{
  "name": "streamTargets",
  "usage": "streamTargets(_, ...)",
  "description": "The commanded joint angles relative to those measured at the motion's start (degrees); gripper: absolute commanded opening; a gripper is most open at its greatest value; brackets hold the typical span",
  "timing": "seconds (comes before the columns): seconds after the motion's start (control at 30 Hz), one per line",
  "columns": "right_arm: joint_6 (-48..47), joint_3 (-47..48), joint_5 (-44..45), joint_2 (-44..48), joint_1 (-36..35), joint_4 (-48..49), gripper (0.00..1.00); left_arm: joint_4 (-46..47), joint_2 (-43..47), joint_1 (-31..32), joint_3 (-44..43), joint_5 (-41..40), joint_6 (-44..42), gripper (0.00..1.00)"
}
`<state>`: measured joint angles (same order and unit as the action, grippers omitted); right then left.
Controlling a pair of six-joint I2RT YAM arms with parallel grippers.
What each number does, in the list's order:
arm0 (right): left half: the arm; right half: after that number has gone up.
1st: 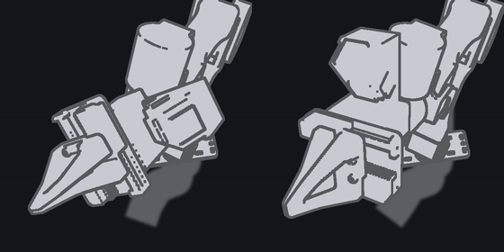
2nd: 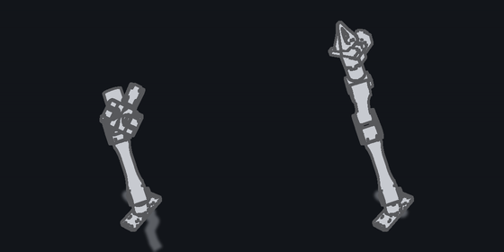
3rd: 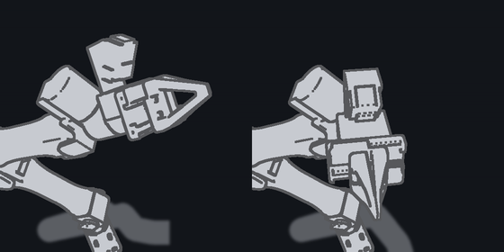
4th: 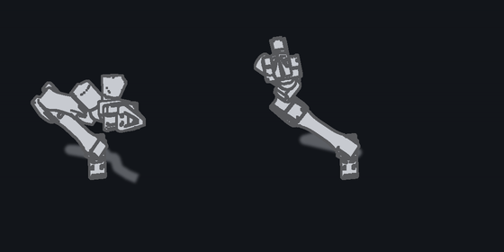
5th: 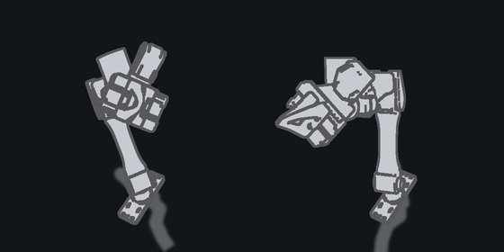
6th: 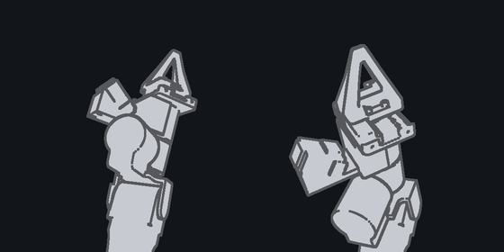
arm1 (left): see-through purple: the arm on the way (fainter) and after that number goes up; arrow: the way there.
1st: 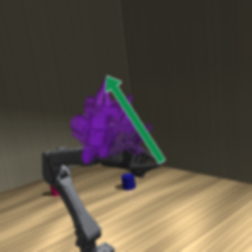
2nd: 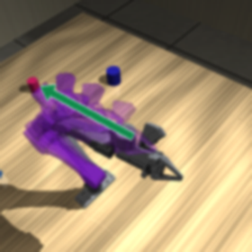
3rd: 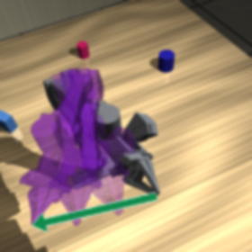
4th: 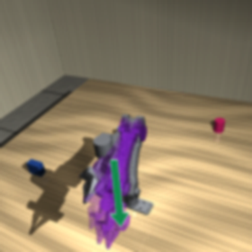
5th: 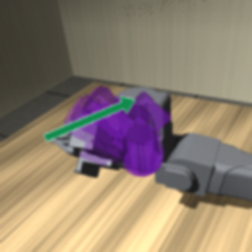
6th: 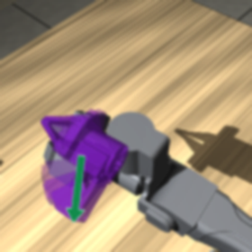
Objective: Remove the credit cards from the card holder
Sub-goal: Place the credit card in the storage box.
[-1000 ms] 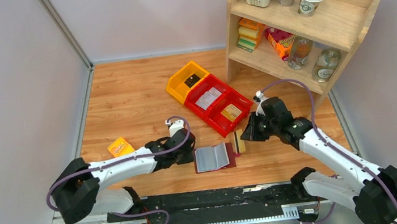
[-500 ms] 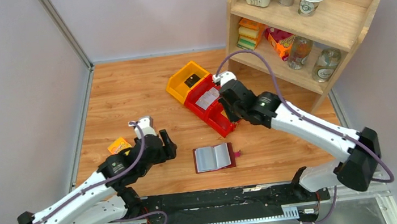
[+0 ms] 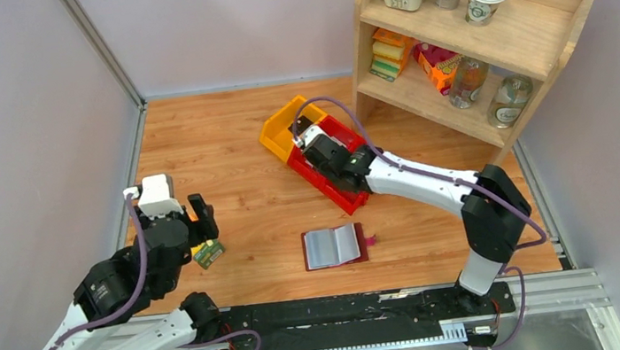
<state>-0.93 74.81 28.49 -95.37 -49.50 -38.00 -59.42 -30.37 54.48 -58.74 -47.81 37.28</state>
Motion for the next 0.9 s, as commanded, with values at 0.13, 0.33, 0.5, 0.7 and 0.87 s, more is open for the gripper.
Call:
streamTargets(0.13,-5.6,4.8,12.4,-9.3,-1.6,1.9,0.0,3.9,-3.8,-0.3,4.8,-9.1,-12.6,0.87)
streamTargets(0.33,-5.4,2.0,17.4,-10.4,-2.0,3.5,0.0,7.9,-5.0,-8.0,7.9,-4.0,-15.9,0.87)
streamTargets(0.5,-4.6,1.4,20.7,-13.3,-2.0,7.3,0.0,11.9,-5.1,-17.4,9.8,5.8,-18.8,0.86)
streamTargets(0.7,-5.5,-0.1,21.4,-16.9,-2.1,12.6,0.0,11.8,-7.4,-19.8,9.5,7.0,-19.7,0.85)
streamTargets(0.87,-5.0,-0.4,16.6,-16.2,-2.4,11.3,0.19,11.9,-7.8,-20.3,9.7,7.5,-19.7,0.85)
